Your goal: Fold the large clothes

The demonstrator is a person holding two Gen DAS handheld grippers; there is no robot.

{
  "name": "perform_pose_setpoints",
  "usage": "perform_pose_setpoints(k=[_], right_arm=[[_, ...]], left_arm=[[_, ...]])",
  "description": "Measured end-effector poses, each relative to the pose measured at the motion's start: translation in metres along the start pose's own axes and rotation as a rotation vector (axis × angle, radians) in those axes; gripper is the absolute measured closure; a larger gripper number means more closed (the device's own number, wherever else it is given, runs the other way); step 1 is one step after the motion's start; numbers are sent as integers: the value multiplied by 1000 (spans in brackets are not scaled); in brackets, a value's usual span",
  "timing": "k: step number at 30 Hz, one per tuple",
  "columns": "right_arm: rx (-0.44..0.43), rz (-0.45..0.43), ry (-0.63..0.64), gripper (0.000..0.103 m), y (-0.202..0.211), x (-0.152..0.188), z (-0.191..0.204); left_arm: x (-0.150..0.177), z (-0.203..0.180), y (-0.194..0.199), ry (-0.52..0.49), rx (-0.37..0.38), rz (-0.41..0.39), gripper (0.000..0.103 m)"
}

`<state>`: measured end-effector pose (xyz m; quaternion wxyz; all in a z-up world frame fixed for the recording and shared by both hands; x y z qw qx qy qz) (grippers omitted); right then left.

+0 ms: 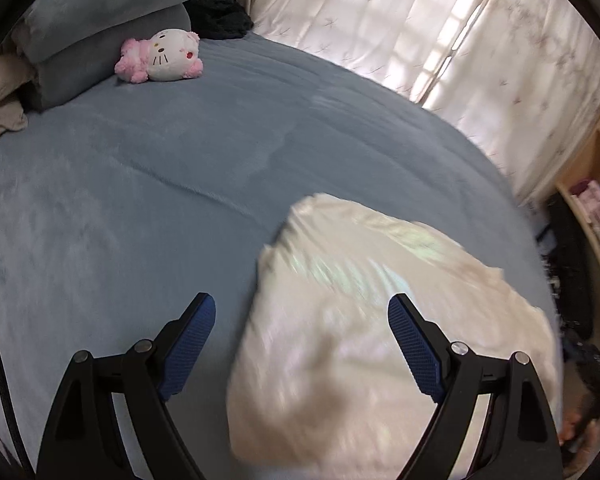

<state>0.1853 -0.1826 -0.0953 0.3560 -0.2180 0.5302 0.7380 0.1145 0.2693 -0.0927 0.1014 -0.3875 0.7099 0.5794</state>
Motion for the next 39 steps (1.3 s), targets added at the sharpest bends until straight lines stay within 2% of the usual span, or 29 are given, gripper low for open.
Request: perform_pose_setpoints(k=[3,7,12,17,21,26,31,36,39], right_arm=[[-58,2,-3,70,16,17,16],[-91,-9,3,66,35,39,31],[-109,-11,12,63,46,65,42],[-120,14,11,63,47,83,46],[-111,23,23,63,45,94,50],[-112,54,17,63,37,107,51],[-114,87,13,63,27,118,53],[-123,104,39,63,17,124,62],[-121,109,60,63,12,124,68]], left_arm=[[17,-11,23,-14,26,-10,16],[40,-24,45,-38,19,-30,16],[67,-22,44,-6,48,6,16],[103,-16,22,26,60,76,16],[122,-10,1,79,100,137,16],[135,-7,-19,132,174,164,16],[141,-2,-38,197,245,155,16],[136,-1,-60,218,263,82,14],[125,-6,-76,205,266,79,10]])
Point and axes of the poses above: each gripper's, at about its wrist camera, not at the fingertips, and y roughly against the way its jaws point, z to its left, x to its underside, the point moved 1 cm from there along -y, roughly the way its jaws point, and after that the axes turned 4 degrees about -y, right-handed, at the moved point
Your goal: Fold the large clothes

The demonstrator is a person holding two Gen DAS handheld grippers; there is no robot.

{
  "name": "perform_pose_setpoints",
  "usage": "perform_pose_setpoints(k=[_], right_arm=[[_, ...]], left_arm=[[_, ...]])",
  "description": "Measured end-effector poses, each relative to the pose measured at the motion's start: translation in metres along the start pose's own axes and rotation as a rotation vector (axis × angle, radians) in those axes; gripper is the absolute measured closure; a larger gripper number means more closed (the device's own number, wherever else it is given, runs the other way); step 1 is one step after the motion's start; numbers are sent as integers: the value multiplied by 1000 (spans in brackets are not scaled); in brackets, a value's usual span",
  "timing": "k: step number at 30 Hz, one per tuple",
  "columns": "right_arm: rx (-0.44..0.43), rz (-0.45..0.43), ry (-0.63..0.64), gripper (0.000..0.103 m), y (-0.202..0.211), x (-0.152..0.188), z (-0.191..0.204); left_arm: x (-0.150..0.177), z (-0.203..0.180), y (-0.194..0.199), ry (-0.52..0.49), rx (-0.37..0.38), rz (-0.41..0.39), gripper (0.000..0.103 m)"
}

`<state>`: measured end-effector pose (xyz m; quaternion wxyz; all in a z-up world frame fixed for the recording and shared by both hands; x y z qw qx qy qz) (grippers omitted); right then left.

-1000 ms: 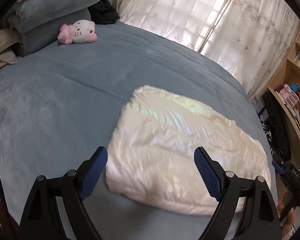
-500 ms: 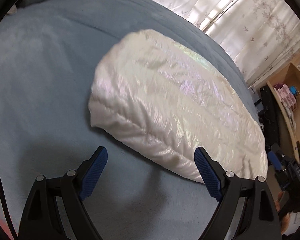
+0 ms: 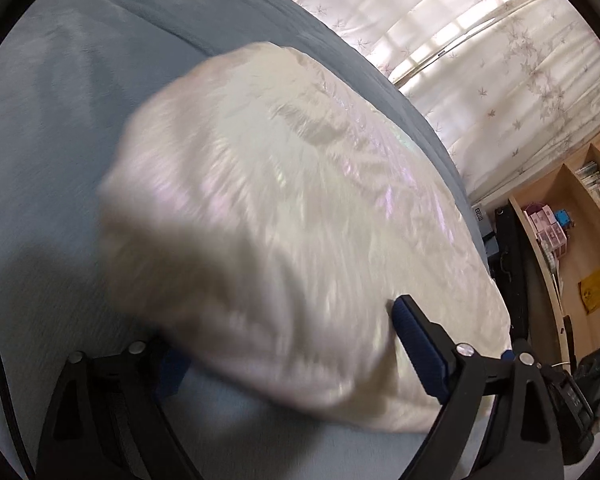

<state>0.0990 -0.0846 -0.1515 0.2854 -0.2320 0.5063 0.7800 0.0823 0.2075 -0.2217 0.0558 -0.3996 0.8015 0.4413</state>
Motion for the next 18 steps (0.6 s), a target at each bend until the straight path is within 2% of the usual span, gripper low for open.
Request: perform_pose_setpoints(k=[5,9,11,13,15,18], right_arm=[[12,-5,35,63,-11,-6,8],[39,-42,87,63,-24,-23,22],[73,-83,133,63,-36,-37,33],[112,-103,156,63,-52,-50,42],[130,-113,162,68,-73,-65,48],[185,-129,186,70,-105,-82,55]], left_arm=[[-20,0,-23,41,4,-34,6],[-28,-2,-27,71,-8,-101,7],[-30,-3,-24,80,-14,-131,14],[-33,-4,-23,86,-17,-157,26],[-37,-6,-20,75,-21,-175,33],[-38,-15,-19,36,-41,-193,37]])
Point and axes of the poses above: each gripper's, at about its wrist camera, not at the fingertips, and y roughly against the way its jaws point, z to its left, x to its underside, the point moved 1 cm from there along -y, roughly the way its jaws point, and after that the axes turned 4 degrees about -y, right-handed, at the moved point
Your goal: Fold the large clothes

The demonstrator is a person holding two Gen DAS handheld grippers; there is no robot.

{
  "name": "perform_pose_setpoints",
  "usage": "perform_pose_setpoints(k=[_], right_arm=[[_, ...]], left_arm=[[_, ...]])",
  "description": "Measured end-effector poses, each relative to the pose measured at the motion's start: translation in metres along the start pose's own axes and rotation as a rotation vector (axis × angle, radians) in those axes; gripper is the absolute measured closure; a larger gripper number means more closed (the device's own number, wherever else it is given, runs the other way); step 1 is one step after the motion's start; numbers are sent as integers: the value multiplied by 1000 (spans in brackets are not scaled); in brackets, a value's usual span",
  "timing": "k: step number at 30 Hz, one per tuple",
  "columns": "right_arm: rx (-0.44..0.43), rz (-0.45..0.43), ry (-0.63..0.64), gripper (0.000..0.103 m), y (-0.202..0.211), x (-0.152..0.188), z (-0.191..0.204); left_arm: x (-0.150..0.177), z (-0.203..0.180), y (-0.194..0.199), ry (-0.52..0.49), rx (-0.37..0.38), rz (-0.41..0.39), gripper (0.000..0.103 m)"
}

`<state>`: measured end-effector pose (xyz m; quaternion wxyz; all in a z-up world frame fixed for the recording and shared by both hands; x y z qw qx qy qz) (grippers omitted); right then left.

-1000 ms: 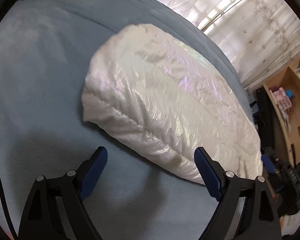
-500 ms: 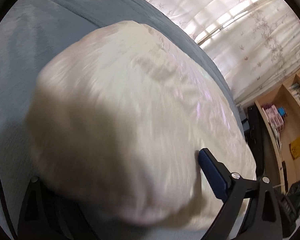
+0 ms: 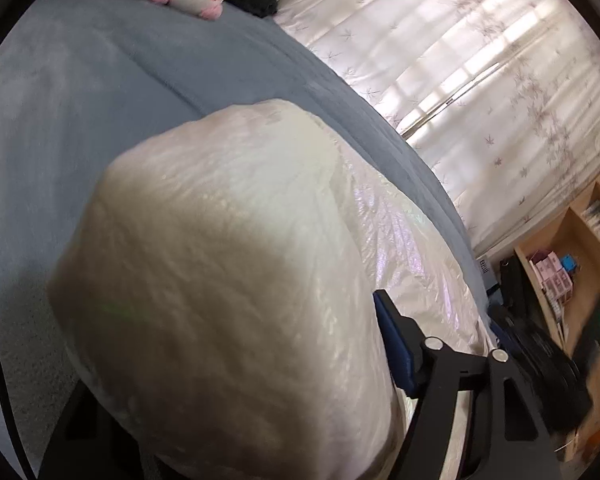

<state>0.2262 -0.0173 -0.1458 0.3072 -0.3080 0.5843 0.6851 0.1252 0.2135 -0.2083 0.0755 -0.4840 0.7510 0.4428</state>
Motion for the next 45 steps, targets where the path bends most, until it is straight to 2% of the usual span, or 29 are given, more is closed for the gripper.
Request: perform_pose_setpoints(k=[3,5,6,11,23,24,25,28,32,35,39,42,45], right_arm=[[53,45,4,70,-38,0,2],[72,96,19,70,-62,10,0],[76,92,23,70,-69,17,-1],[116,77,58,70,-79,30,0],[54,80,11,70,-90,35,-13],[47,82,6,70,-91,36,-15],[43,82,3,70,-91,35,-15],[22,84,-15,70,-90,34,-19],[-9,96,-38,70,-88,31,-22],[-52,144,-50,70,-86,23,-25],[-173,256,-70,72,-70,8,-36],[-226,252,-71,72,-40,5,-47],[-247,261,-52,72,-22,19,-50]], left_arm=[[-2,-6,0,-35,-7,-20,39],[-2,-13,1,-64,4,-36,39],[-2,-16,3,-90,5,-48,39],[1,-49,13,-241,1,-132,39],[-2,-89,45,-462,41,-231,39],[-1,-96,46,-490,43,-238,39],[0,-102,48,-515,49,-245,44],[12,-127,55,-641,52,-276,59],[22,-146,60,-743,51,-299,64],[25,-155,66,-776,47,-319,65],[17,-153,68,-785,48,-321,65],[19,-156,73,-791,53,-323,65],[20,-160,78,-801,63,-323,65]])
Point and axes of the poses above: each gripper's, at about its wrist camera, not at the fingertips, and y roughly against the way its jaws point, z to its left, x to its underside, the point moved 1 cm from there along -y, roughly the way its jaws point, and after that the axes turned 4 degrees about -y, right-handed, at the moved point
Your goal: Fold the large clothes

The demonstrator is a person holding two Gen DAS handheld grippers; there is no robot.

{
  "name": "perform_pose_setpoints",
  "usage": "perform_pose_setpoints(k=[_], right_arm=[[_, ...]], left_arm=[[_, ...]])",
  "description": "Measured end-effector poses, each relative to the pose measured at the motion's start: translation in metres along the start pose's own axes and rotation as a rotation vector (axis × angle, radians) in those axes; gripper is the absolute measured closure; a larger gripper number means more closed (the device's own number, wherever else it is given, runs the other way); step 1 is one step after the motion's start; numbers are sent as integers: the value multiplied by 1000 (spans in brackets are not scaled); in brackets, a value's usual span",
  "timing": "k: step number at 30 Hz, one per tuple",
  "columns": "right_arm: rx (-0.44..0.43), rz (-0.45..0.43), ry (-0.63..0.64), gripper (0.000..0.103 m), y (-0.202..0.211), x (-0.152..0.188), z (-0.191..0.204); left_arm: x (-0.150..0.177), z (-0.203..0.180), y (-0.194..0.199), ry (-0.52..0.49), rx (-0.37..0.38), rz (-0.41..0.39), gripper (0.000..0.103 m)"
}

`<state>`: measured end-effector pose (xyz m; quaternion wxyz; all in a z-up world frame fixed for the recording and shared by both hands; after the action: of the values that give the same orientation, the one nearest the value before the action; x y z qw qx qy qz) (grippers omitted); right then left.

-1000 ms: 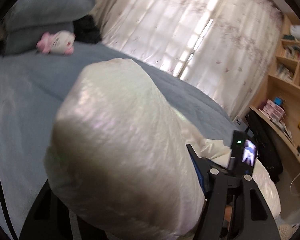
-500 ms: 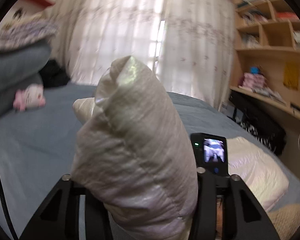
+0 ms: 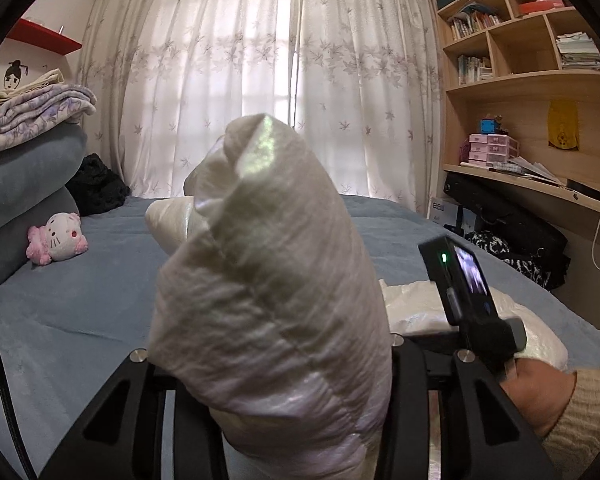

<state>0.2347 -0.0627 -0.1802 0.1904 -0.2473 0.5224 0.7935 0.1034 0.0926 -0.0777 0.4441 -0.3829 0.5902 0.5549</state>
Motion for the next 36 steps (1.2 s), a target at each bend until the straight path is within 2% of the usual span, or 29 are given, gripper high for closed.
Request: perform_pose_setpoints(k=[5,10,17,20,22,24,26,29,32,36], right_arm=[[44,14,24,72,-16,16,1],[101,-34,112,72,-36,25,10],[83,-55,109,71,-36,29,9],[60,-19,84,71,-27,27,6],[42,41,70,71,-13,22,3],[18,65,51,72,9,14,-3],[31,23,66,72,43,14,-11],[112,-60,59,72,98,17,-37],[196,-143,-35,71,147,23,-81],[326,-230,-230,71,195,43,-152]], left_arm=[[-3,-18,7,-60,30,-4,65],[3,-31,0,-88,45,43,65],[3,-52,3,-165,37,43,65],[-2,-64,6,-213,40,35,64],[-6,-75,10,-250,41,29,64],[-9,-87,11,-280,42,32,64],[-12,-101,10,-307,44,41,64],[-14,-124,9,-360,42,51,64],[-14,-157,4,-436,48,63,64],[-10,-209,-7,-547,74,85,64]])
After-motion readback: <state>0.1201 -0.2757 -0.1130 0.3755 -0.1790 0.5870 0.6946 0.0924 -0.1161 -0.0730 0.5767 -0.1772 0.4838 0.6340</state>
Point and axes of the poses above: each gripper's, at about its wrist camera, not at the fingertips, and y roughly against the way its jaws point, z to its left, x to its underside, the point moved 1 cm from there along -y, roughly the way its jaws point, and after that the axes turned 4 degrees about -y, right-handed, at the moved point
